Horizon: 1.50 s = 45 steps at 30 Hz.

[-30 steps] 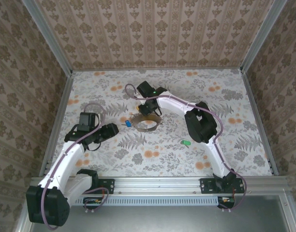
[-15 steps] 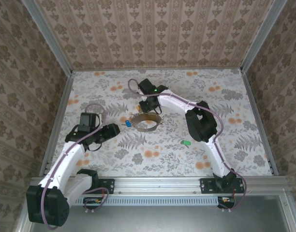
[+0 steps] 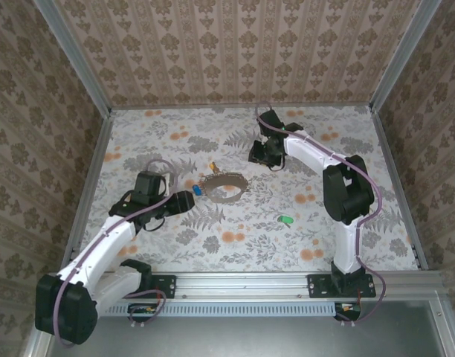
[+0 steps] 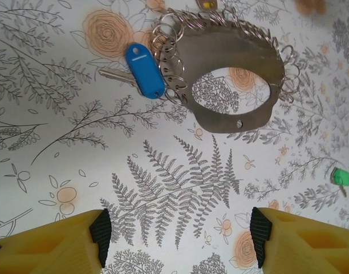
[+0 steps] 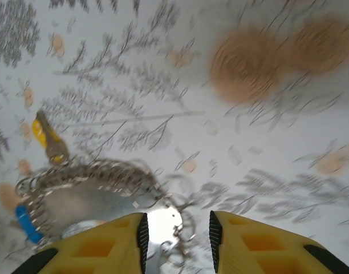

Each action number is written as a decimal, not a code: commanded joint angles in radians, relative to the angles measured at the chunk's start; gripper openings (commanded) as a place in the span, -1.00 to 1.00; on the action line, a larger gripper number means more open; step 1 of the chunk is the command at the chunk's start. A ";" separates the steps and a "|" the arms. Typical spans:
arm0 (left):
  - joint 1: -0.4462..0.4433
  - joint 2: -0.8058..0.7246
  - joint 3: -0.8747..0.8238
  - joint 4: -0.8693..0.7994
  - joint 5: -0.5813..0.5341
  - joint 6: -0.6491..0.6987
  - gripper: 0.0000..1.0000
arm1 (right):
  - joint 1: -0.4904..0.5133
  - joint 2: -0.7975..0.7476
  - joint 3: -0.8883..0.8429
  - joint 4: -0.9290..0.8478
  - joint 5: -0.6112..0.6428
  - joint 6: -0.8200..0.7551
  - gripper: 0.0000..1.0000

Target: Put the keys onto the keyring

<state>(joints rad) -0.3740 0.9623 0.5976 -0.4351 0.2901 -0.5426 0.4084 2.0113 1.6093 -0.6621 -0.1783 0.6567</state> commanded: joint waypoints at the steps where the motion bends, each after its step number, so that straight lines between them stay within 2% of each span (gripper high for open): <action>1: -0.033 -0.006 0.004 0.034 -0.032 0.050 0.37 | 0.002 0.017 -0.022 0.028 -0.118 0.122 -0.27; 7: -0.063 -0.037 -0.028 0.055 -0.035 0.040 0.36 | -0.032 0.051 -0.097 0.063 -0.264 0.134 -0.44; 13: -0.073 -0.042 -0.042 0.083 -0.028 0.043 0.33 | -0.033 0.009 -0.243 0.187 -0.324 0.132 -0.45; 19: -0.075 -0.042 -0.038 0.091 -0.033 0.052 0.32 | -0.032 -0.023 -0.327 0.258 -0.364 0.062 -0.43; 22: -0.077 -0.042 -0.039 0.082 -0.037 0.047 0.32 | -0.028 -0.015 -0.354 0.316 -0.439 0.046 -0.43; 24: -0.075 -0.048 -0.038 0.077 -0.048 0.041 0.32 | -0.010 -0.001 -0.352 0.330 -0.480 0.032 -0.43; 30: -0.064 -0.071 -0.038 0.065 -0.066 0.017 0.32 | 0.052 -0.013 -0.341 0.333 -0.459 -0.020 -0.43; 34: -0.034 -0.089 -0.036 0.048 -0.056 0.013 0.32 | 0.094 0.001 -0.327 0.342 -0.489 -0.024 -0.44; 40: 0.060 -0.083 -0.059 0.041 -0.011 -0.026 0.28 | 0.238 0.043 -0.342 0.519 -0.544 0.102 -0.47; 45: 0.094 -0.050 -0.081 0.081 0.026 -0.071 0.26 | 0.313 0.022 -0.325 0.575 -0.509 0.144 -0.48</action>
<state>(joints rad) -0.2916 0.8997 0.5278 -0.3668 0.2768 -0.5732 0.7097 2.0396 1.2659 -0.1524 -0.6785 0.7555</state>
